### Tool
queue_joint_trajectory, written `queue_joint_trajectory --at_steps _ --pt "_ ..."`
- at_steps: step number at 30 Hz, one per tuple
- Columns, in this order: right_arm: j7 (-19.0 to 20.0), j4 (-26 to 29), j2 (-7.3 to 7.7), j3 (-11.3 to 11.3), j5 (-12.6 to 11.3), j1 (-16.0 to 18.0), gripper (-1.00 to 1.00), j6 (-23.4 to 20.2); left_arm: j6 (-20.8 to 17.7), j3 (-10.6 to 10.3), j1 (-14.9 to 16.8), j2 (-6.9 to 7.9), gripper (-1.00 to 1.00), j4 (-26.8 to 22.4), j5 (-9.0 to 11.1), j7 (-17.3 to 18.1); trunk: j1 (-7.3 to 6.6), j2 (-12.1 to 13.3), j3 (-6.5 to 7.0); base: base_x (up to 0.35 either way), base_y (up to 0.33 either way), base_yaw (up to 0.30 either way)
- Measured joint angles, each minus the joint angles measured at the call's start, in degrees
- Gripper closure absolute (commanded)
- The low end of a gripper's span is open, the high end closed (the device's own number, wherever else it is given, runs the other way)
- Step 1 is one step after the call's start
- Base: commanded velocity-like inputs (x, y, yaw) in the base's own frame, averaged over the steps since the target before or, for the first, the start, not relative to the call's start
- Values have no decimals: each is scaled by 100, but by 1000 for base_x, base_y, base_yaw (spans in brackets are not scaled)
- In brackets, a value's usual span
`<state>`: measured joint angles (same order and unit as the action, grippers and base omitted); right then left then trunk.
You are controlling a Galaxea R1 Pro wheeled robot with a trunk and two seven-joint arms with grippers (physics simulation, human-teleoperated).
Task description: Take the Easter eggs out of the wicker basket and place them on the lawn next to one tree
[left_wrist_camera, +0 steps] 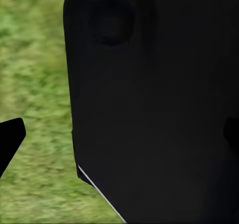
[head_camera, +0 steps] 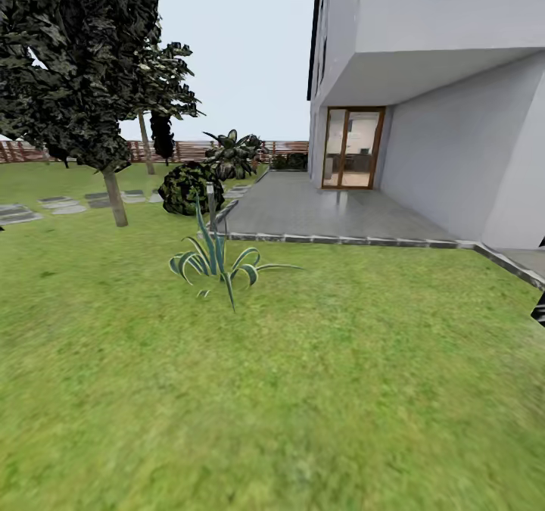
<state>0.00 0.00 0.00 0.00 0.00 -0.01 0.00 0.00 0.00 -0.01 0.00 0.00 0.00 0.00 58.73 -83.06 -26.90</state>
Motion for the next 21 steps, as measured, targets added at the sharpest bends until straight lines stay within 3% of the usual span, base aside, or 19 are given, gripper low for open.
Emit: queue_joint_trajectory --at_steps 6,10,18,21 --pt "5 -66 192 -16 4 191 -100 -32 -8 28 -35 193 -100 -14 23 8 0 1 2 0 0 0" --pt "7 -63 179 -21 7 322 -100 -23 -8 26 -35 309 -100 -16 27 -26 0 1 2 0 0 0" --pt "55 -72 160 -24 8 505 -100 -34 -8 32 -35 316 -100 -16 32 -28 0 1 1 0 0 0" --pt "61 -72 144 -2 -26 505 -100 -23 -8 32 -34 316 -100 -16 32 -27 0 1 7 0 0 -193"
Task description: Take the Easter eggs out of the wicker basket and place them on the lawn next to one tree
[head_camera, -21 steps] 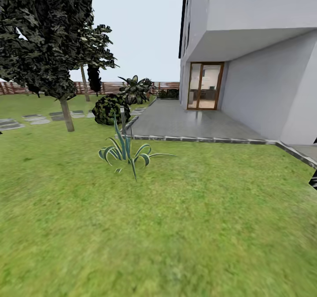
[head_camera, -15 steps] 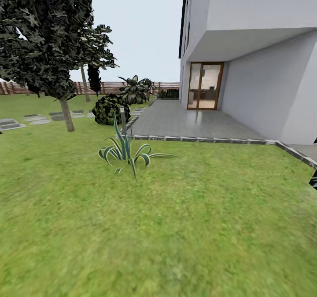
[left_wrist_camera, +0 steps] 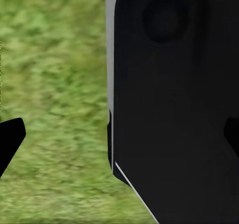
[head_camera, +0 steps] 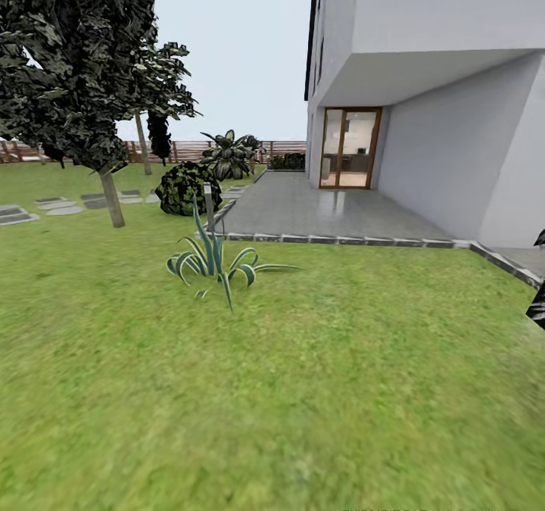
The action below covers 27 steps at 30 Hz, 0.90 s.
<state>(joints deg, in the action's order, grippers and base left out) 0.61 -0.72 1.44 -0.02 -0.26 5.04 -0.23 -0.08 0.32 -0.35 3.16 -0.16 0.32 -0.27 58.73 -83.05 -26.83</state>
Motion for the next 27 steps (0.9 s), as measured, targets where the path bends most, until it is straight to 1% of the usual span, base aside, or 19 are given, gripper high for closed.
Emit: queue_joint_trajectory --at_steps 2,27 --pt "3 0 -20 11 -12 0 -100 -1 0 0 0 0 -100 0 0 1 0 0 8 0 0 -268" --pt "3 0 -35 10 -14 0 -100 -1 -7 0 0 0 -100 0 0 3 0 0 87 0 0 -286"
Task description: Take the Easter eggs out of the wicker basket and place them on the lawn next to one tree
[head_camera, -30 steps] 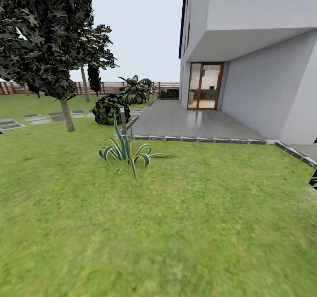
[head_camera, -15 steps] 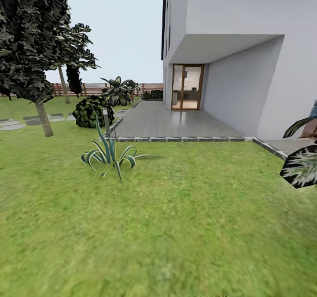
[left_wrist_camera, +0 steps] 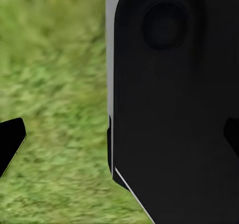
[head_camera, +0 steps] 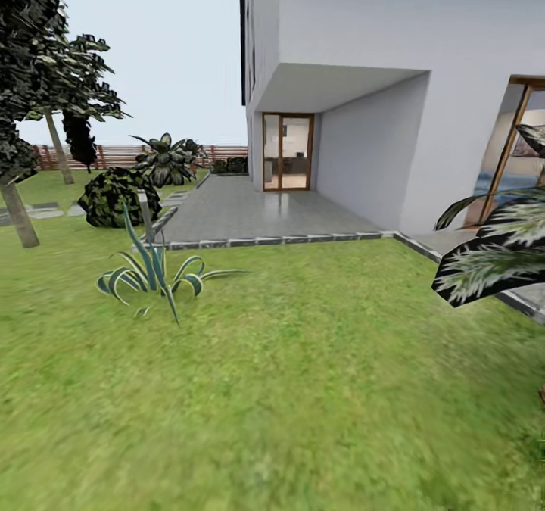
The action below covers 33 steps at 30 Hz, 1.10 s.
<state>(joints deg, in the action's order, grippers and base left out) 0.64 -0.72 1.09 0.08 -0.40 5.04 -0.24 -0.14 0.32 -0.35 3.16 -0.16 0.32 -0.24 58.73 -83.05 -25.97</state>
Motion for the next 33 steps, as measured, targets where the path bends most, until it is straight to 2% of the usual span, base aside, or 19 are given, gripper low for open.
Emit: queue_joint_trajectory --at_steps 10,33 --pt "0 -71 -77 -6 7 -2 -100 -1 3 0 0 -1 -100 0 3 0 0 0 31 0 0 -289" --pt "0 -116 -83 -8 7 -2 -100 8 6 0 0 -3 -100 0 0 0 0 0 102 0 0 -289"
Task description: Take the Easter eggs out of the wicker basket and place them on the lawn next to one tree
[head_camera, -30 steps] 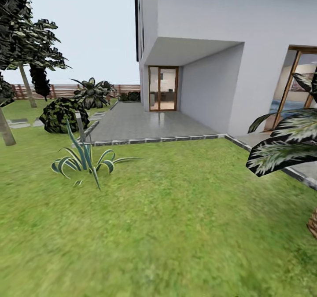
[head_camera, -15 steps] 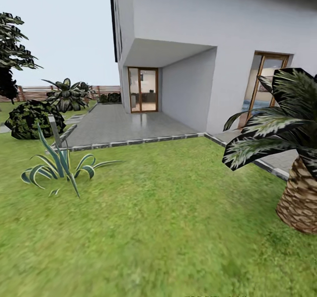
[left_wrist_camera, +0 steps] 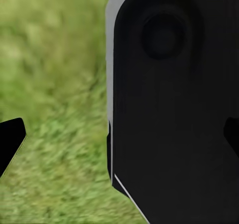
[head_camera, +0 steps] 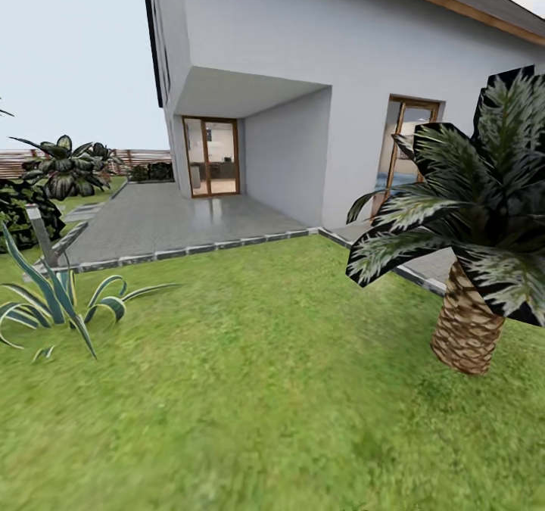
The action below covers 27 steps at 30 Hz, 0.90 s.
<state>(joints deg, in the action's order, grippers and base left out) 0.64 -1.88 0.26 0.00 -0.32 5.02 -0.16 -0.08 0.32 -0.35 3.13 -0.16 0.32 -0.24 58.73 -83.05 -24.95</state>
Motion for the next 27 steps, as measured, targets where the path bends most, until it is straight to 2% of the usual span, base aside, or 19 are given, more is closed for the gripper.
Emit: queue_joint_trajectory --at_steps 9,16,27 --pt "0 -3 0 0 0 0 -100 -6 -1 -8 0 -7 -100 0 0 0 0 0 28 0 -213 -285" --pt "-1 -4 0 0 0 1 -100 -8 -7 -1 0 -7 -100 0 0 0 0 0 50 0 -280 -192" --pt "-3 -5 0 -13 43 1 -100 -20 -8 -6 -1 -8 -100 0 0 0 0 0 61 0 -280 -72"
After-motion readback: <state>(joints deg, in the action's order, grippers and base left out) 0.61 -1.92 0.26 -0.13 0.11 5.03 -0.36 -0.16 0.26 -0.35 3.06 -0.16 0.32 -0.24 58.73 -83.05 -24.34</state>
